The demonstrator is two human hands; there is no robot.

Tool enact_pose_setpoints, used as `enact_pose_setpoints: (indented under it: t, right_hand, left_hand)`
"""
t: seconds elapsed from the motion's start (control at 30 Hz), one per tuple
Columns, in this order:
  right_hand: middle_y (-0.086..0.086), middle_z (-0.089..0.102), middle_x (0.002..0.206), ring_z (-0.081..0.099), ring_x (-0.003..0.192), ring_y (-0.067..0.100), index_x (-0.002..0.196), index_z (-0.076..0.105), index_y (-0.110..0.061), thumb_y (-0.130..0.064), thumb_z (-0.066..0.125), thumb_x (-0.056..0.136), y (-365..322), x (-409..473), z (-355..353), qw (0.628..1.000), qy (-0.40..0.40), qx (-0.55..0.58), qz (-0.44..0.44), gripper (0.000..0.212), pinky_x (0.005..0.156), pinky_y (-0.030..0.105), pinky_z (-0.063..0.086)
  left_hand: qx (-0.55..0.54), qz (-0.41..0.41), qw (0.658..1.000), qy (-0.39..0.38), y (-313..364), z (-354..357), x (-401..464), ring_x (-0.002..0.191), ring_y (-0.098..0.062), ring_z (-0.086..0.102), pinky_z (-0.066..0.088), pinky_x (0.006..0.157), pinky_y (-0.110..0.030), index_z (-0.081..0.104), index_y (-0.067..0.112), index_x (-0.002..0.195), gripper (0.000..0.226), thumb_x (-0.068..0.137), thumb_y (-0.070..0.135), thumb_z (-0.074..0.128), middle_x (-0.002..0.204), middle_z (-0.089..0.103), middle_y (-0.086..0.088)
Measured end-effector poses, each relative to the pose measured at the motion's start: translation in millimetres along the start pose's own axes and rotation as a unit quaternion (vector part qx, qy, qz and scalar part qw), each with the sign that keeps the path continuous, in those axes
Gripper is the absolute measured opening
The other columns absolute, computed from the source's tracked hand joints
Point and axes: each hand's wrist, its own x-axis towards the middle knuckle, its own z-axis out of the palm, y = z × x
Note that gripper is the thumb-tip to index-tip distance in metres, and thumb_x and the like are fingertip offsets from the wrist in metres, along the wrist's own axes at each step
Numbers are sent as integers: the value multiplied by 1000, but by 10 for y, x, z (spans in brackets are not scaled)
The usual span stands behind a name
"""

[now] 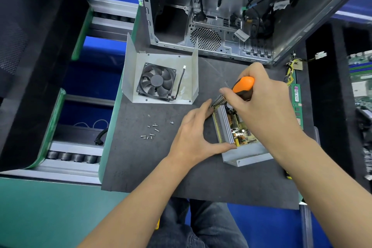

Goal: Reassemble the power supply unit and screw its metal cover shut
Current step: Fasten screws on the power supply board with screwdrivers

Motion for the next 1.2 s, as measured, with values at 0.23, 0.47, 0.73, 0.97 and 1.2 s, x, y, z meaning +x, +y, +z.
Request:
enact_pose_setpoints:
  t: [0.23,0.47,0.73,0.97,1.2]
  right_hand:
    - [-14,52,60,50,59,21,92,50,-13,-40,74,85,6,7,-17,1000,-4,4,10,37,65,37,45]
    - [-7,55,63,55,64,26,91,47,-16,-39,57,89,-29,45,-48,1000,-21,-5,13,25,63,41,47]
    - [-10,40,53,48,58,35,94,55,-15,-43,63,92,-47,147,-133,993,-43,-87,-62,29,64,45,49]
    - [1,55,87,54,88,27,95,57,-18,-37,59,90,-92,265,-205,989,-119,-77,-51,20,83,44,47]
    - [-12,47,66,53,72,27,91,55,-17,-34,60,93,-44,183,-182,993,-88,-68,-28,18,68,37,44]
  left_hand:
    - [11,5,1000,0,8,5,6,132,-6,42,37,114,-39,32,15,153,118,58,53,91,137,56,2]
    - [15,14,1000,-2,7,-1,18,131,-7,43,38,112,-38,35,11,152,117,58,52,91,136,57,6]
    - [16,23,1000,3,-11,15,12,129,-8,45,33,112,-28,36,13,150,115,57,54,90,135,56,6]
    - [19,8,1000,-10,-16,15,13,130,-8,43,31,112,-25,35,17,152,116,58,58,88,139,54,4]
    - [25,0,1000,-19,-18,14,21,134,-12,42,34,115,-37,31,19,154,117,60,59,87,142,52,3]
